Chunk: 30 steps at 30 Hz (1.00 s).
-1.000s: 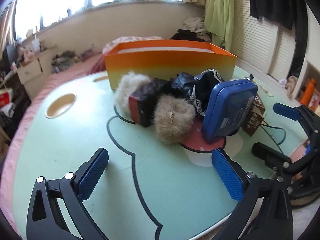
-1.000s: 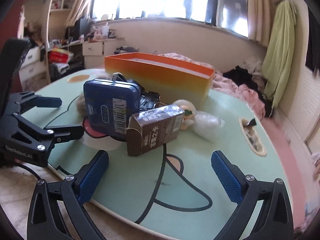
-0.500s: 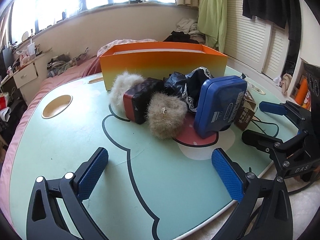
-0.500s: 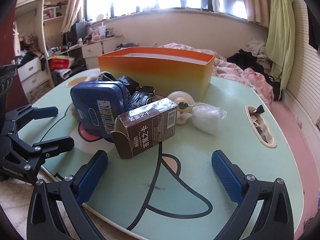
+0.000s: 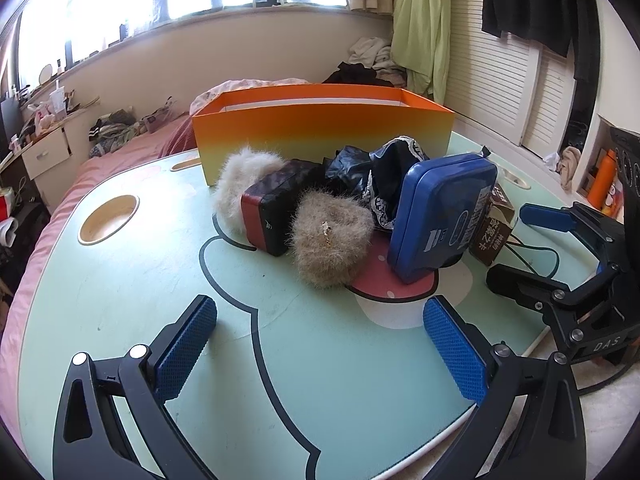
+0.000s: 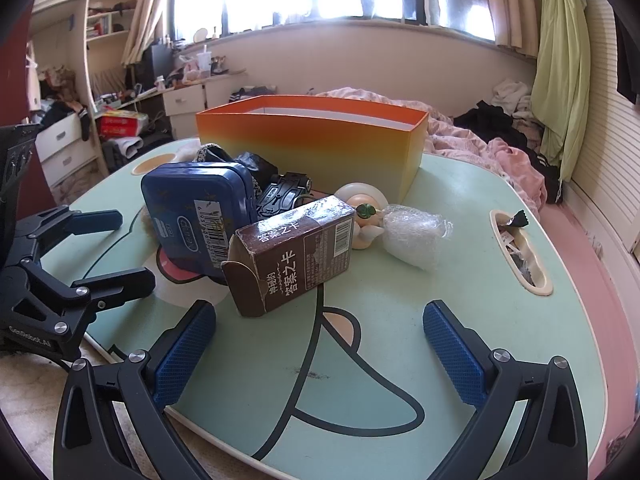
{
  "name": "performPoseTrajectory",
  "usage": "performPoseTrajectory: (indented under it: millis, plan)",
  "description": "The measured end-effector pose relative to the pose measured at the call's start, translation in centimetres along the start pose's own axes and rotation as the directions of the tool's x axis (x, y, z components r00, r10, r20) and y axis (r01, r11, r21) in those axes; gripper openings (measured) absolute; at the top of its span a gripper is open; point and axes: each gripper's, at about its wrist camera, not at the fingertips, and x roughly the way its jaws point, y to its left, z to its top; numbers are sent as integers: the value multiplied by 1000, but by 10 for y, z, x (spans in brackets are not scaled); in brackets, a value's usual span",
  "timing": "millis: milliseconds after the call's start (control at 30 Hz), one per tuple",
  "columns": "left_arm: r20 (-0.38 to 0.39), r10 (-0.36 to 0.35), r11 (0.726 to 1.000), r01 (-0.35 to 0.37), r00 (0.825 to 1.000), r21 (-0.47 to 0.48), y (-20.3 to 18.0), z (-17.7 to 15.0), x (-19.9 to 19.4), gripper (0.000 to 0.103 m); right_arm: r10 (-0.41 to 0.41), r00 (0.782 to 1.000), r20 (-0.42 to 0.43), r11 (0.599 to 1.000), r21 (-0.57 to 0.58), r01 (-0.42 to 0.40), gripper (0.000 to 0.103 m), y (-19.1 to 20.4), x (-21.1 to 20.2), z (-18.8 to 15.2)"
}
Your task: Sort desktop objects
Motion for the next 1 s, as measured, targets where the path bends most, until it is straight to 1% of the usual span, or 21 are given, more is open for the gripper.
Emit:
performPoseTrajectory:
  millis: [433,567,633,667,700,767,900,933,1000]
  plan:
    - [1,-3,1000,3,1000,3,-2,1,0,103,-2,1000,-1,1000,0,2,103,0,0,0]
    - [1,-3,1000,3,1000,3,-2,0,0,103,15,1000,-3,1000,-5,-15,103,-1,-1,2]
    - [3,-4,1000,4,1000,3,-3,1,0,103,-1,1000,-4,1000,8,1,103,-2,-2,3]
    - [3,-5,1000,5,1000,3,-2,1,-1,103,8,1000,0,1000,12,-8,103,-2,-2,4]
    - [4,-6,1000,6,1000,2,-2,1,-1,103,47,999,12,999,13,-48,103,-2,-3,5]
    - [5,-7,1000,7,1000,2,-2,1,-1,103,68,997,32,998,11,-68,103,-3,-6,10]
    - [5,-7,1000,7,1000,2,-3,1,-1,103,33,996,82,999,17,-35,102,-3,-10,25]
    - [5,-7,1000,7,1000,2,-2,1,-1,103,42,995,92,999,26,-45,100,-4,-13,28]
    - [5,-7,1000,7,1000,2,-3,1,-1,103,102,987,125,993,52,-109,96,-8,-24,40]
